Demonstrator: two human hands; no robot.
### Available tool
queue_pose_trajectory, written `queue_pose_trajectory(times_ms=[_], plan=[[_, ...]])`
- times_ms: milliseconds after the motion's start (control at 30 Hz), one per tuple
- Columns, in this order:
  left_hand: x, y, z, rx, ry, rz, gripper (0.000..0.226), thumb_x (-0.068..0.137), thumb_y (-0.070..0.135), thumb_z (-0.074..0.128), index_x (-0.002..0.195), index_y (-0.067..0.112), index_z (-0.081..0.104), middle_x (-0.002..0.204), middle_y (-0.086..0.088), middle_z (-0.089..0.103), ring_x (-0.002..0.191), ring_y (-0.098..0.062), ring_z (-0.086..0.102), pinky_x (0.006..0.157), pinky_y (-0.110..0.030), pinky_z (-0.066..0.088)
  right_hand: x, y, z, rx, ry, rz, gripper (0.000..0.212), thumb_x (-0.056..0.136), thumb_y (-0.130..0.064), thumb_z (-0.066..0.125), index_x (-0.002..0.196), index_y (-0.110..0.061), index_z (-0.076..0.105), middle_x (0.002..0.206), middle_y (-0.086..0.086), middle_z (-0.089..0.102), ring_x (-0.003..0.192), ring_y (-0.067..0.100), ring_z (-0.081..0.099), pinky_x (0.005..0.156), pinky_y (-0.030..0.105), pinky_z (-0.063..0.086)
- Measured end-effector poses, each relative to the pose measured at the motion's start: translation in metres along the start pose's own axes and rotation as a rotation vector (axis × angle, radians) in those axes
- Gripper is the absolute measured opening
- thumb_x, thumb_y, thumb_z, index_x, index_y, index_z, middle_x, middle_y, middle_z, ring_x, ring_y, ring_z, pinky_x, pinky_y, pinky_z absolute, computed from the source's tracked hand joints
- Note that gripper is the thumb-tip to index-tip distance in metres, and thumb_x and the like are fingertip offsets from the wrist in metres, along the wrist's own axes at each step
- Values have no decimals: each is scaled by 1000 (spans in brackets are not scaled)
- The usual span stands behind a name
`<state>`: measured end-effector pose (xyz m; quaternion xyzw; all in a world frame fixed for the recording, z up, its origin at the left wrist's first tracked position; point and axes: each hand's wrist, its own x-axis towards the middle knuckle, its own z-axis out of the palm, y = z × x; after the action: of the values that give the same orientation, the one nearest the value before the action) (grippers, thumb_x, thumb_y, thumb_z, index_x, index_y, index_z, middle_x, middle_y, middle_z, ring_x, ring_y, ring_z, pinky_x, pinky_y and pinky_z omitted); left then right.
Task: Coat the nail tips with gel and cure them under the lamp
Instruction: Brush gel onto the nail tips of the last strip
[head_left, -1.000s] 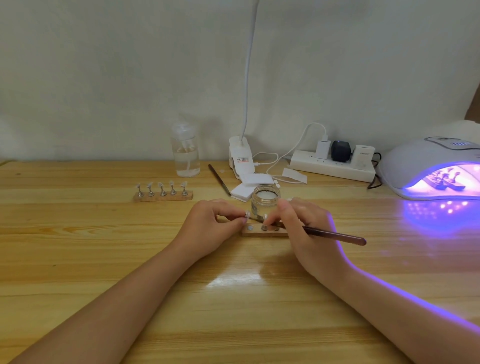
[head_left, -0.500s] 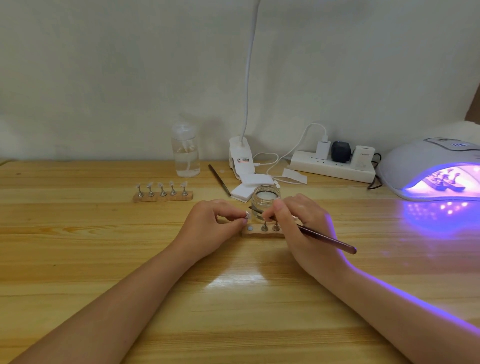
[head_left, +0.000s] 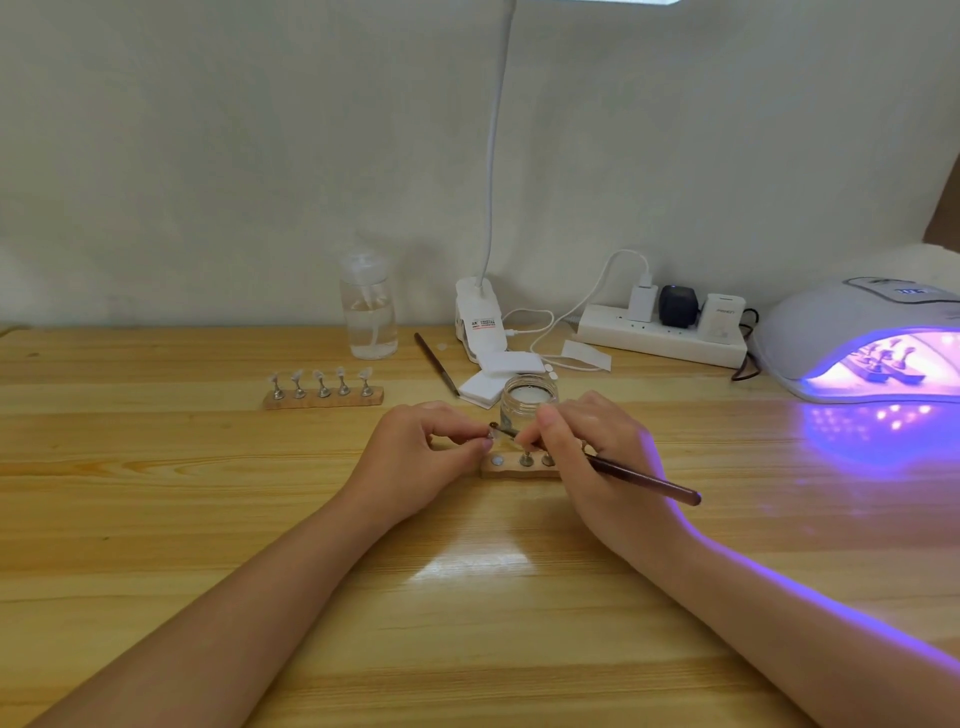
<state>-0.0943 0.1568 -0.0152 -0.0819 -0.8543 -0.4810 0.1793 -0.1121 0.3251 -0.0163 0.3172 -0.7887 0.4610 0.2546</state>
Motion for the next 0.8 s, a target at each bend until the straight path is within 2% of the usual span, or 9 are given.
queue_pose_trajectory(times_ms=[200,333,433,500,567,633,700,800], plan=[[0,0,0,-12,22,2,13,76,4,70,87,11,74,79,7,66,66,13,54,56,-1,34,-3,-1,-4,157,21,2,49,88,-36,36,58,-13,66,57,-10,59,64,7,55,69,23,41],[1,0,0,-5,22,22,13,76,5,70,86,13,73,79,9,66,70,13,55,60,-1,34,-1,-3,-4,105,26,39,39,88,-39,34,66,-26,64,67,-14,62,72,8,55,69,21,41],[1,0,-1,-18,22,25,13,75,5,70,85,13,74,78,10,67,72,12,57,61,0,35,1,-4,-2,68,2,47,30,88,-42,34,69,-42,58,66,-15,61,73,7,54,69,22,41],[1,0,-1,-38,30,24,15,75,5,71,84,17,73,77,13,67,73,11,58,64,-1,37,0,-3,-2,110,-9,46,35,88,-42,35,65,-38,61,64,-15,62,70,7,55,69,23,42],[1,0,-1,-61,40,23,20,74,4,72,81,23,72,77,15,67,75,9,60,67,-2,39,-2,-2,-3,175,-10,55,43,88,-41,35,60,-26,65,63,-8,64,67,10,57,70,28,44],[1,0,-1,-89,48,16,20,73,5,72,78,25,72,76,17,67,76,9,61,69,-3,42,-3,-3,-4,217,11,54,43,88,-39,36,59,-25,65,61,-4,63,66,11,58,70,29,45],[1,0,-2,-112,49,6,21,72,5,73,76,25,72,76,21,66,78,9,62,70,-3,43,-2,-4,-5,197,28,47,36,88,-38,36,63,-33,61,66,-8,64,69,9,58,70,23,44],[1,1,-2,-144,43,-4,22,71,4,73,75,25,72,76,25,66,78,9,63,70,-3,43,1,-6,-5,107,0,94,28,90,-35,42,68,-40,58,80,-23,62,77,6,55,71,17,41]])
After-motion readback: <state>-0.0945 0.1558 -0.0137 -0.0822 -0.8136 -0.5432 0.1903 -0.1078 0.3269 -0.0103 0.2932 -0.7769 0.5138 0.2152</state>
